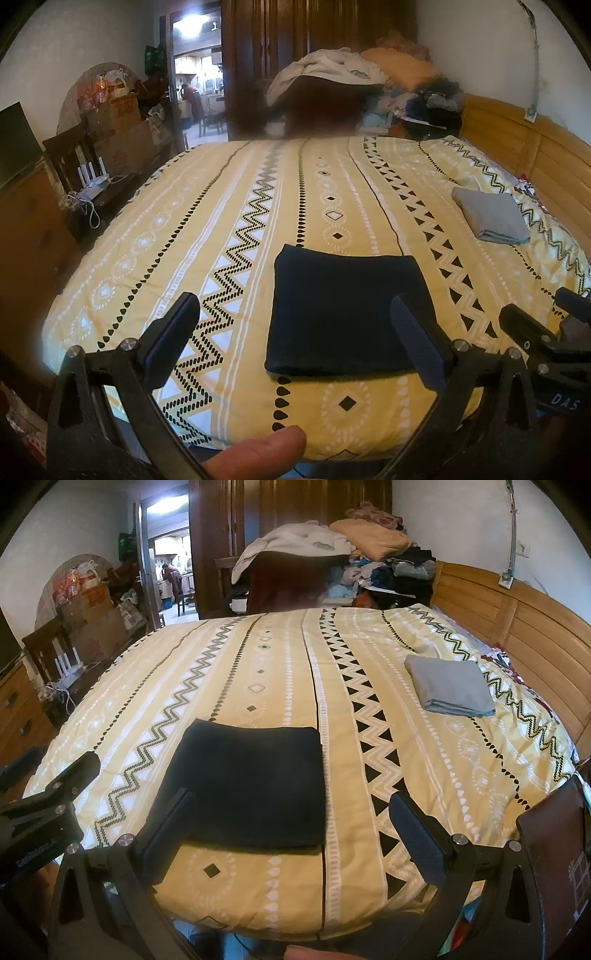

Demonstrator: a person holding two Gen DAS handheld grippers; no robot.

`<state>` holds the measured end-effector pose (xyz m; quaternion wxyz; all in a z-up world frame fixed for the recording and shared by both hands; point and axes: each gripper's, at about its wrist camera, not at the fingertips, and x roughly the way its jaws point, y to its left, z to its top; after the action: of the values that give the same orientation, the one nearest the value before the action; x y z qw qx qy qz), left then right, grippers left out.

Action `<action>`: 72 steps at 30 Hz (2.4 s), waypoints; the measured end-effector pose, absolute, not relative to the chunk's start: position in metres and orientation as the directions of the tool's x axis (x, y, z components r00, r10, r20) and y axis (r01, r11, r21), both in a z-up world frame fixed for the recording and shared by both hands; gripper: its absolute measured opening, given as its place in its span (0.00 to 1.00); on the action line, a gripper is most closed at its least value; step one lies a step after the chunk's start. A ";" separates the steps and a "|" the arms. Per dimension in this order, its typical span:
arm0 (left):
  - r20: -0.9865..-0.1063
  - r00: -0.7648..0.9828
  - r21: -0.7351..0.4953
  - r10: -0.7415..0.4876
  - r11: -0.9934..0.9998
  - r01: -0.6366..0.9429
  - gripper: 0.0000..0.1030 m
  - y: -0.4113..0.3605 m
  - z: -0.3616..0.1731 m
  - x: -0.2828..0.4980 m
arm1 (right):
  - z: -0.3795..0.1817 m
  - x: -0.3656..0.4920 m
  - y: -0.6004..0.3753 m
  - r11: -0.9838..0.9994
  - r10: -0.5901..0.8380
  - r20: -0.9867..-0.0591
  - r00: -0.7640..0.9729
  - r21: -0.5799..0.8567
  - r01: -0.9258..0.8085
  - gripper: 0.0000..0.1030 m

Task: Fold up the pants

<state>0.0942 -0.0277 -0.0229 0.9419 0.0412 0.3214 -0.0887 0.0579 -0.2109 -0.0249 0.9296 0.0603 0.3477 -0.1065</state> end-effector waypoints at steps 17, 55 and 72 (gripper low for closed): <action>-0.638 0.762 0.031 -0.114 0.984 0.173 1.00 -0.024 -0.031 0.097 | -0.027 0.061 -0.208 0.972 -0.149 -0.670 0.727 0.034 0.231 1.00; -0.664 0.740 0.040 -0.105 0.984 0.176 1.00 -0.019 -0.043 0.101 | -0.032 0.063 -0.210 0.977 -0.138 -0.676 0.724 0.027 0.211 1.00; -0.672 0.736 0.050 -0.084 0.986 0.158 1.00 -0.019 -0.045 0.106 | -0.035 0.066 -0.212 0.981 -0.128 -0.682 0.720 0.019 0.192 1.00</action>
<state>0.1055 -0.0187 -0.0446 0.9301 0.0520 0.3578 -0.0651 0.0661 -0.2122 -0.0354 0.9264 0.0444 0.3637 -0.0864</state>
